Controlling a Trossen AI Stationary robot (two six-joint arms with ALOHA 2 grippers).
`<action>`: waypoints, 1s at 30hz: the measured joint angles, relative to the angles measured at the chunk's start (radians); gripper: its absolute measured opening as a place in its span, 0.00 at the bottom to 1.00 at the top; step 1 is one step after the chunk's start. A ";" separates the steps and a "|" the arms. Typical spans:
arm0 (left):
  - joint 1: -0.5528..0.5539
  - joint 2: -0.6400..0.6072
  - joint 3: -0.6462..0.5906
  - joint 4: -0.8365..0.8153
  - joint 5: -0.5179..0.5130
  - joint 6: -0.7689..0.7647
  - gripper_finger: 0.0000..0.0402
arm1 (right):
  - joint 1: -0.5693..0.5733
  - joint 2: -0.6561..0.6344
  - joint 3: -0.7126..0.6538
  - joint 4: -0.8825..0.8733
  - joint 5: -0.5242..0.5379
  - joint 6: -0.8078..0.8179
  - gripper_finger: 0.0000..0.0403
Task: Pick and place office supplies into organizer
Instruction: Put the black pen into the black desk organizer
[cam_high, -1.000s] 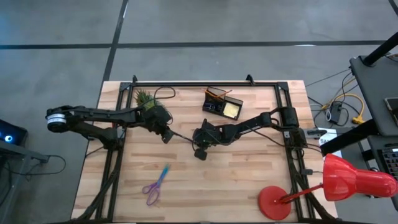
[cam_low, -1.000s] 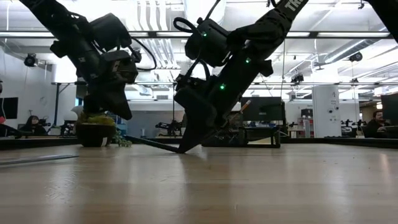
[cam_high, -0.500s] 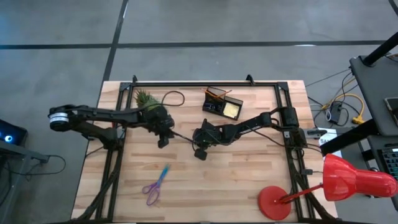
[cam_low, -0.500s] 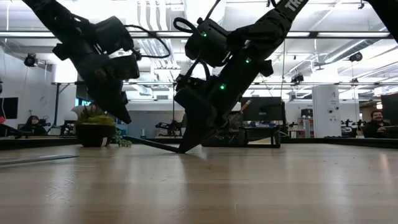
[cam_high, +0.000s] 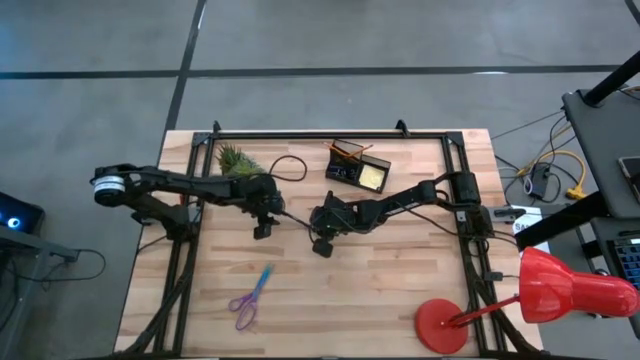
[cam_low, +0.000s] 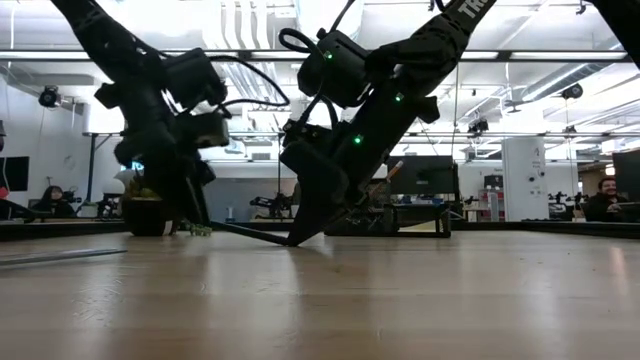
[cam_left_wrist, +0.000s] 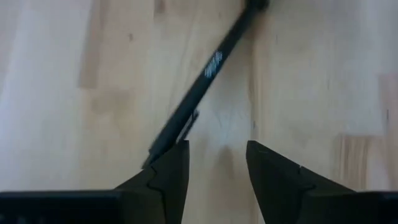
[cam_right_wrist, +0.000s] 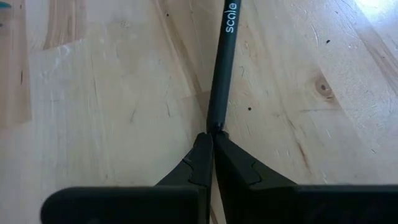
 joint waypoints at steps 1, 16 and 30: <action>0.000 -0.001 0.008 0.001 0.000 0.000 0.36 | 0.000 0.000 0.000 0.000 0.000 0.000 0.02; 0.000 0.003 0.065 -0.009 -0.053 0.238 0.36 | 0.000 0.000 0.000 -0.002 0.001 -0.003 0.02; 0.000 0.121 0.068 -0.009 -0.082 0.272 0.35 | 0.000 0.000 0.000 -0.004 0.000 0.000 0.02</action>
